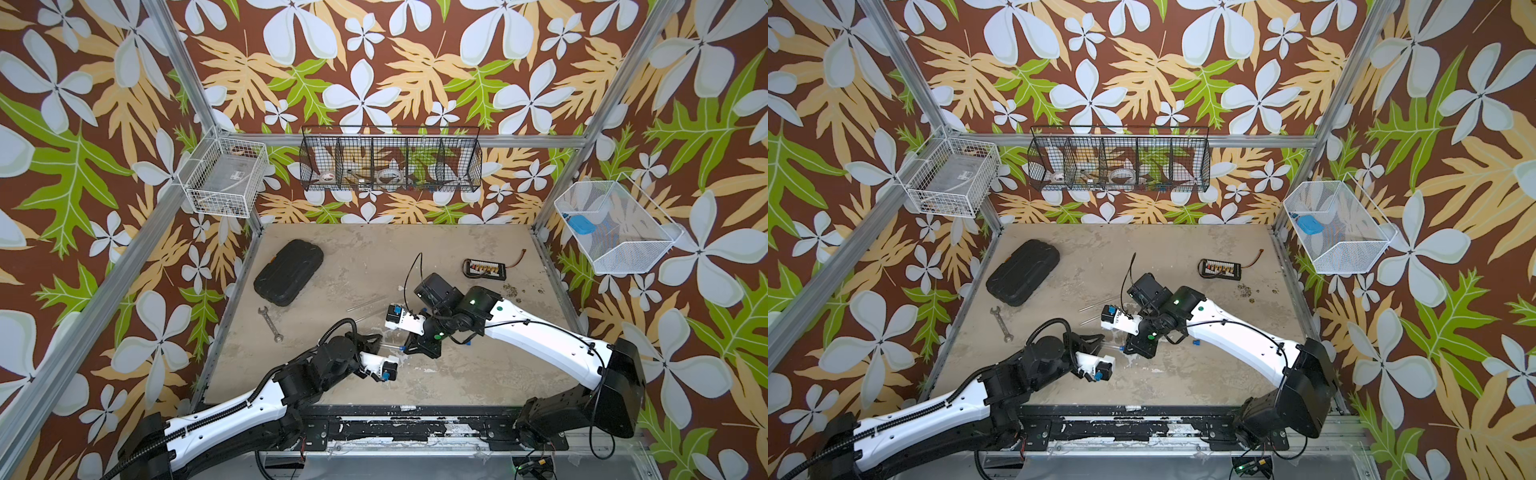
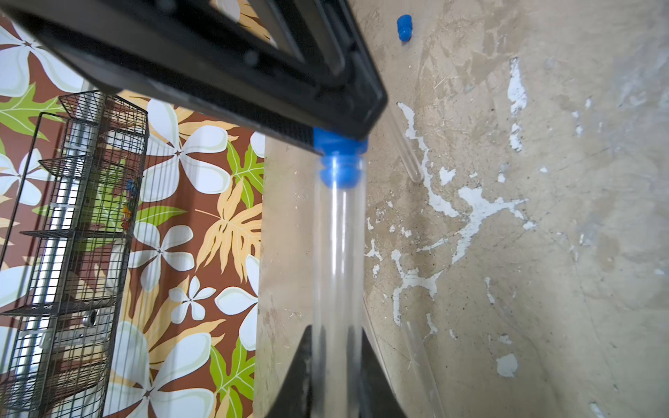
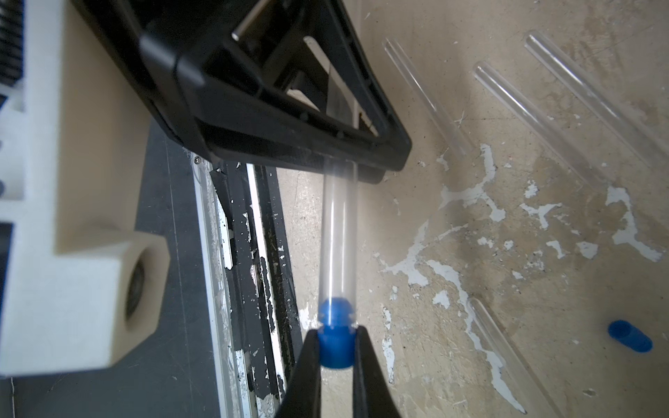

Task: Insert stoppers into test tubes
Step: Insert the stopper into the test tube.

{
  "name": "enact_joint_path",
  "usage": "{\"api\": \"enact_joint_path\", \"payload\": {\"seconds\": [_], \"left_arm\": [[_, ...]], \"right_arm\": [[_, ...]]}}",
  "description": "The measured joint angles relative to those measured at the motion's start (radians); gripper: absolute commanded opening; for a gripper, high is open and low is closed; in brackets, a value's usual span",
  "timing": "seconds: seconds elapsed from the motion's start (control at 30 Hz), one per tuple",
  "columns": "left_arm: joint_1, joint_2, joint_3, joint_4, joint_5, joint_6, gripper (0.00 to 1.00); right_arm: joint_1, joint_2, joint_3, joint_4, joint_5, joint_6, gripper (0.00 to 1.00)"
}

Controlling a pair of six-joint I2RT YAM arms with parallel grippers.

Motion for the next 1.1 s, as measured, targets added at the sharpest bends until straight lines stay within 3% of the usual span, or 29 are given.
{"api": "enact_joint_path", "payload": {"seconds": [0.23,0.8,0.93,1.0,1.1], "left_arm": [[0.0,0.01,0.019,-0.04,0.029,-0.062,0.0],[0.0,-0.005,-0.011,0.011,0.042,-0.028,0.0],[0.0,-0.007,-0.014,0.042,0.032,-0.006,0.0],[-0.008,-0.004,-0.013,0.084,0.074,0.007,0.0],[-0.016,0.002,-0.013,0.091,0.103,0.028,0.0]], "right_arm": [[0.011,0.006,0.006,0.0,0.01,0.024,0.12],[0.019,0.045,0.04,0.0,0.01,0.042,0.15],[0.006,0.018,0.024,0.036,0.001,0.023,0.25],[-0.004,-0.002,0.008,0.198,-0.037,0.016,0.37],[-0.048,-0.068,-0.033,0.361,-0.049,-0.006,0.45]]}}
